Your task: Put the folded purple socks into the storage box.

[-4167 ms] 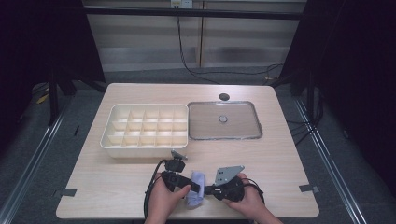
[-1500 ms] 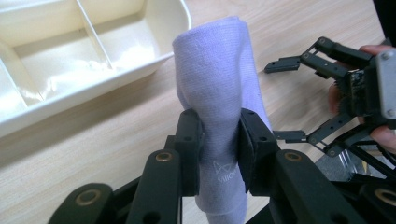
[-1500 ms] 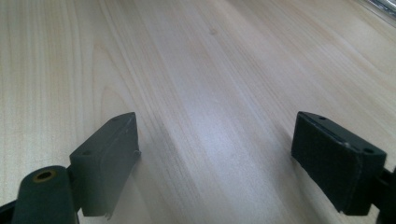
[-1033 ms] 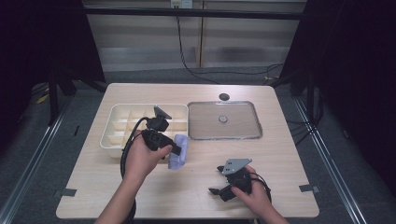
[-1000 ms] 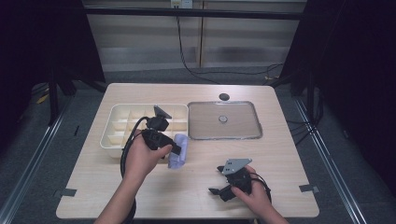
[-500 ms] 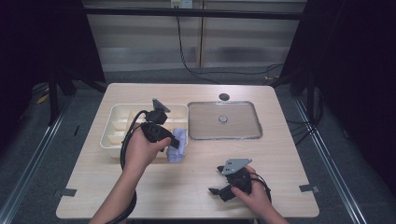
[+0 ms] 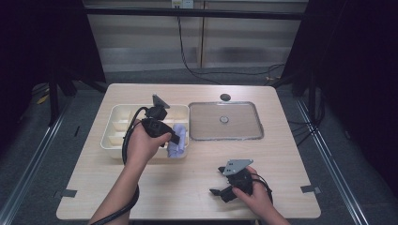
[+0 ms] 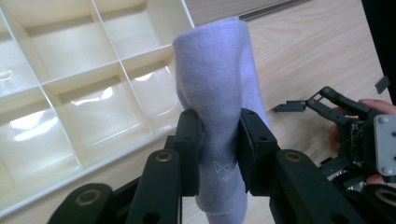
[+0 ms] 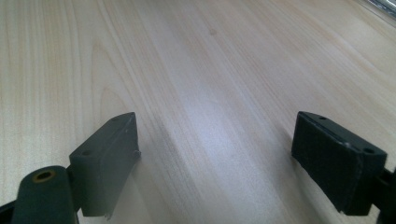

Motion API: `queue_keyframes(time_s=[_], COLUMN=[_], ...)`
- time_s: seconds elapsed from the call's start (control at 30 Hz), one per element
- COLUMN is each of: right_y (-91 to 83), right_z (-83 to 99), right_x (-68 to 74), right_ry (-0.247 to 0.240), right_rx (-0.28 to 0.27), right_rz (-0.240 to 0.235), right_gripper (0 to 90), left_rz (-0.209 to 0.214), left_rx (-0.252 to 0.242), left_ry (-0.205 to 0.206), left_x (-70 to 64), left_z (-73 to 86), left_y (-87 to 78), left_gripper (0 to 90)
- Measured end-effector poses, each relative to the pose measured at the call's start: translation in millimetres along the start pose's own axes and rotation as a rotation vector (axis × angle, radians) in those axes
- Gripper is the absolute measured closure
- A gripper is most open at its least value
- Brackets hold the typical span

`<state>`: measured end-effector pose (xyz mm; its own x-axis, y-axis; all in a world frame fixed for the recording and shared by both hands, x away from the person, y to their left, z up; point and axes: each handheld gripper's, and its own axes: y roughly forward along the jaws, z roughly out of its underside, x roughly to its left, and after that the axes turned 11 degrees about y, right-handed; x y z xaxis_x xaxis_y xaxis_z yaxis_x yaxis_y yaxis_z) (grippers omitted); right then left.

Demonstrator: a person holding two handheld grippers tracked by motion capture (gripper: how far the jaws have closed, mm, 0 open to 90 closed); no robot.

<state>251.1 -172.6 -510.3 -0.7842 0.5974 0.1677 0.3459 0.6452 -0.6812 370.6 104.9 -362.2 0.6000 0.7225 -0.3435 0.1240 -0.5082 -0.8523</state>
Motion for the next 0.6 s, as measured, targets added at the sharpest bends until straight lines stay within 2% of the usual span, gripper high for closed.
queue_keyframes(time_s=[0.23,0.4,0.6], right_y=[-0.1,-0.1,-0.1], right_z=[0.0,0.0,0.0], right_x=[0.1,0.1,0.0], right_ry=[0.002,0.002,0.0], right_rx=[0.001,0.002,0.002], right_rz=[0.0,-0.001,-0.002], right_gripper=[14.2,14.2,14.2], left_rz=[0.0,0.017,0.01], left_rx=[0.006,0.004,0.007], left_ry=[-0.013,-0.024,-0.032], left_x=[3.1,5.0,10.5], left_z=[-7.6,-13.6,-18.4], left_y=[3.7,5.2,8.6], left_gripper=[71.6,71.5,71.5])
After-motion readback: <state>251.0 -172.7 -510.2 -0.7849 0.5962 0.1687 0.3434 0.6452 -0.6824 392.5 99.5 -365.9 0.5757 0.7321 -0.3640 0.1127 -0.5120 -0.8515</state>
